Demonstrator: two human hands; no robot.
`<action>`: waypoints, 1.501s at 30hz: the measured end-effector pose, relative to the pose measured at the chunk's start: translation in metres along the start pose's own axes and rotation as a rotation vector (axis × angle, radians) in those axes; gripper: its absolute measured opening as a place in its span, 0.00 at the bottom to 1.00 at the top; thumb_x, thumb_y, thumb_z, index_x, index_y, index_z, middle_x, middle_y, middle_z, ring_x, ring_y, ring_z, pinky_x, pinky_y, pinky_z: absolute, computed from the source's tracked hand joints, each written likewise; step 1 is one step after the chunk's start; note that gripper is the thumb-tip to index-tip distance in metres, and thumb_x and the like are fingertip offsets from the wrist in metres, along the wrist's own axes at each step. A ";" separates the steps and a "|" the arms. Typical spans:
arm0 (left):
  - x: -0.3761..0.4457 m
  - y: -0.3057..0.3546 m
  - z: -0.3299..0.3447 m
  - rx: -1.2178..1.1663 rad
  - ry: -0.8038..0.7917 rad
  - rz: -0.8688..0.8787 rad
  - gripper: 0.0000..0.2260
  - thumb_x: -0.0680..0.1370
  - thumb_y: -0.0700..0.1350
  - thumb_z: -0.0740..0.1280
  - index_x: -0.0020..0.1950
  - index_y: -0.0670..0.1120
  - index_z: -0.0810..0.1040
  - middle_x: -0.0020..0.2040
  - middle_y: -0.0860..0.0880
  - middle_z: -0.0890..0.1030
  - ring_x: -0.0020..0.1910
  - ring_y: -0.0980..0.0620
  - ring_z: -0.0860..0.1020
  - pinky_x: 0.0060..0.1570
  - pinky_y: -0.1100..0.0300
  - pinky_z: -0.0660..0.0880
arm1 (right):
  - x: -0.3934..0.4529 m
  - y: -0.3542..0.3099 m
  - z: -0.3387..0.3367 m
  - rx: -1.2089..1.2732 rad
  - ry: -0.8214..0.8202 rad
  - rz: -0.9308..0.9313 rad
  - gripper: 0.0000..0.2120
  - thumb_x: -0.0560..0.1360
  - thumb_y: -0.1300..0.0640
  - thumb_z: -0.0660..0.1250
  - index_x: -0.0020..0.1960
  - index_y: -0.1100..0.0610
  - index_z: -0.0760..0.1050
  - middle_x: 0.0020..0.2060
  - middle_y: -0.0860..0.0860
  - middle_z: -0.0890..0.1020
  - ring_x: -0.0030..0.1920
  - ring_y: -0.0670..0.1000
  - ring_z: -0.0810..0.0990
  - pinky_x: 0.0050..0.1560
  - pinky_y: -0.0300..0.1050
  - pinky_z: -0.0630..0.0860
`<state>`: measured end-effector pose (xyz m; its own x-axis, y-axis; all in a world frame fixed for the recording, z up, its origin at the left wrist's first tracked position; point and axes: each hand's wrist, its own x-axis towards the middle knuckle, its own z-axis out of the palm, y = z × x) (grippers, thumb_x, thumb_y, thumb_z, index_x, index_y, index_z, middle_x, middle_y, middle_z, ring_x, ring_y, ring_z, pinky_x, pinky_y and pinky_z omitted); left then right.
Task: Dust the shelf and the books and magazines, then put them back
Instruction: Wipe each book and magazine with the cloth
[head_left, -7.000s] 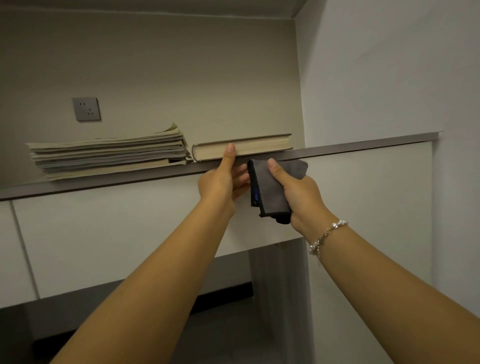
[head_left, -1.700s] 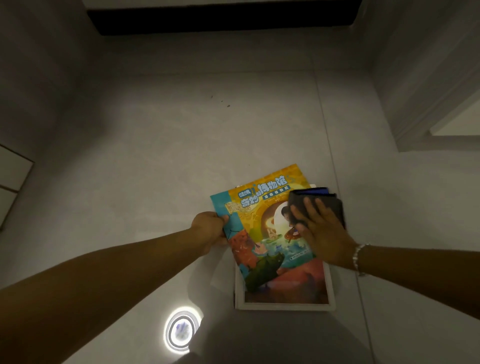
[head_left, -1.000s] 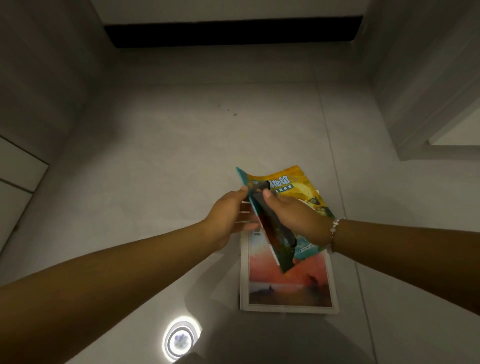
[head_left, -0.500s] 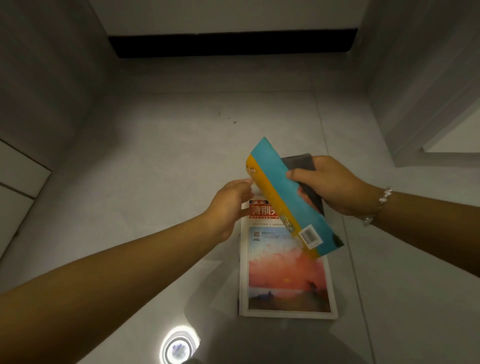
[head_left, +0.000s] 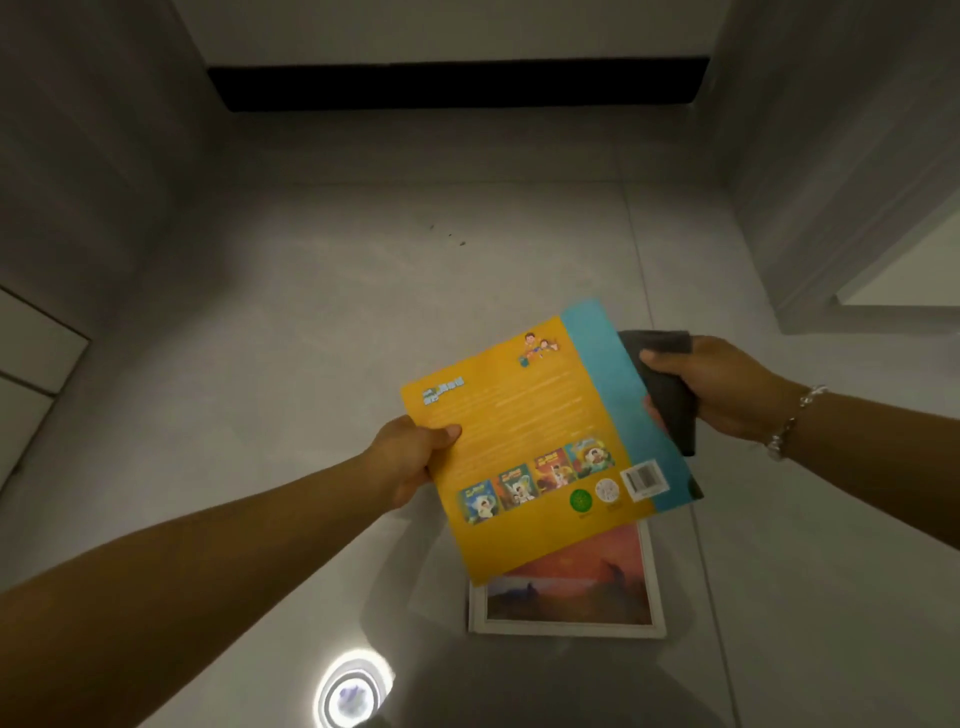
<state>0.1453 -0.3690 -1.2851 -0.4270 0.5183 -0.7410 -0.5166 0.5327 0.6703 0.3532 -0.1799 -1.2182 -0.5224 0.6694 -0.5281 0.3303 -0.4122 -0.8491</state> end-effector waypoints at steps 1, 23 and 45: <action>0.001 -0.005 0.000 0.010 0.023 -0.008 0.16 0.77 0.36 0.67 0.65 0.42 0.73 0.63 0.42 0.77 0.54 0.45 0.77 0.53 0.49 0.73 | 0.002 0.004 -0.002 -0.037 0.023 -0.011 0.09 0.79 0.62 0.60 0.55 0.65 0.75 0.39 0.62 0.79 0.32 0.55 0.77 0.31 0.45 0.79; 0.008 -0.035 0.010 0.052 -0.058 -0.228 0.14 0.83 0.47 0.57 0.66 0.44 0.69 0.61 0.40 0.77 0.55 0.42 0.78 0.51 0.47 0.75 | -0.003 0.105 0.071 -1.080 -0.514 -0.180 0.22 0.83 0.47 0.44 0.76 0.46 0.52 0.77 0.48 0.48 0.76 0.49 0.43 0.72 0.44 0.45; 0.016 -0.038 0.009 0.079 -0.105 -0.185 0.10 0.84 0.42 0.54 0.54 0.41 0.74 0.45 0.43 0.81 0.44 0.48 0.80 0.45 0.53 0.77 | 0.030 0.119 0.085 -1.362 -0.507 -0.499 0.23 0.82 0.45 0.43 0.76 0.42 0.43 0.75 0.42 0.40 0.73 0.43 0.34 0.70 0.40 0.32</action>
<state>0.1648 -0.3750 -1.3223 -0.2484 0.4715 -0.8462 -0.5174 0.6739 0.5274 0.3093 -0.2612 -1.3356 -0.9060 0.1725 -0.3866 0.3439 0.8324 -0.4345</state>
